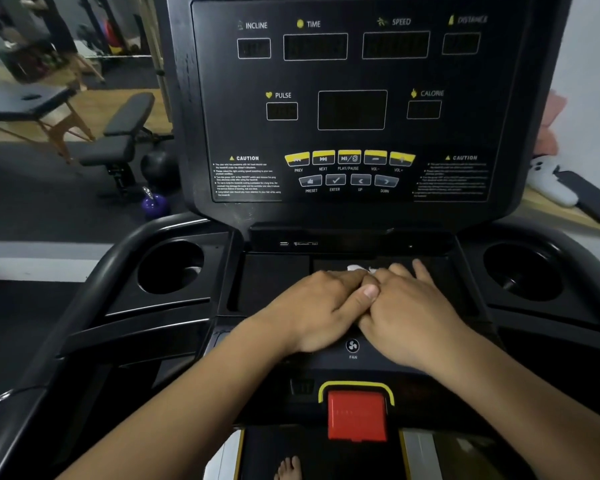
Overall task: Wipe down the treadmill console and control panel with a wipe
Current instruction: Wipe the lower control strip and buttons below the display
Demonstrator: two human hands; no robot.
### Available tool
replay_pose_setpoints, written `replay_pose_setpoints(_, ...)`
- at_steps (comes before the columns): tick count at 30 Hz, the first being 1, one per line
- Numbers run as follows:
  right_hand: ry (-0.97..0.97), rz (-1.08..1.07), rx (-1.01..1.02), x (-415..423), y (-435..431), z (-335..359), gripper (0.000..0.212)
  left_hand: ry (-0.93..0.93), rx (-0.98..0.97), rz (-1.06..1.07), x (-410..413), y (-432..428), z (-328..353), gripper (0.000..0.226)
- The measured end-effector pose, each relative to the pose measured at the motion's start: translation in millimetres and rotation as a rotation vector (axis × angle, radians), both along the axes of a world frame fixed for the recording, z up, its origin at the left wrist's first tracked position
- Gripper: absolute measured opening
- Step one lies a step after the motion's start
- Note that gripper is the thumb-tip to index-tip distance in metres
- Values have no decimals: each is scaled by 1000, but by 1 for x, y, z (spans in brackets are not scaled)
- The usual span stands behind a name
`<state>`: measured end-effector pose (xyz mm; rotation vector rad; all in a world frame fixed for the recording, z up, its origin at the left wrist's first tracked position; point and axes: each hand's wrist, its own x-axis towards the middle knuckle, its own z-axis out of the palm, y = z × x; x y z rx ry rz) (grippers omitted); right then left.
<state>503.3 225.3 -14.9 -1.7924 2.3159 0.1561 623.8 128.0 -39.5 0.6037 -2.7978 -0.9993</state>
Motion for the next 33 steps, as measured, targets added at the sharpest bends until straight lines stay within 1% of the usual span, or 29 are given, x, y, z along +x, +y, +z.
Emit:
replay_pose_setpoints(4,-62,-27,-24,2,6,-4,59,-26,-58,-31,6,7,3,65)
replay_pose_setpoints(8,-109,-61,-61,-9,-1,-14,62,-101,-130,-29,-9,12,10,60)
replay_pose_setpoints(11,-149,-100,-62,-14,-5,-12,58,-112,-108,31,-15,13,15,62)
replay_pose_setpoints(13,-158,-108,-69,-13,-5,-12,54,-129,-121,33,-13,14,17,65)
replay_pose_setpoints(17,-211,-141,-92,-10,-6,-7,44,-128,-90,35,-6,11,16,79)
replay_pose_setpoints(18,-226,-137,-87,-8,-6,-5,45,-119,-90,37,-2,10,15,80)
replay_pose_setpoints(21,-223,-16,-89,6,-6,-7,60,-97,-195,28,18,2,13,71)
replay_pose_setpoints(24,-251,108,-146,29,-16,-19,65,-135,-320,20,42,-9,13,65)
replay_pose_setpoints(25,-243,126,-147,34,-21,-21,67,-148,-333,28,48,-13,11,67)
replay_pose_setpoints(28,-143,122,-72,36,-33,-24,68,-236,-342,66,59,-21,6,85)
replay_pose_setpoints(29,-109,118,-53,34,-34,-24,68,-250,-342,74,59,-22,4,87)
replay_pose_setpoints(31,-62,112,-61,25,-34,-23,66,-249,-325,76,57,-21,4,83)
replay_pose_setpoints(33,-26,104,-111,18,-34,-21,64,-253,-287,75,52,-20,2,68)
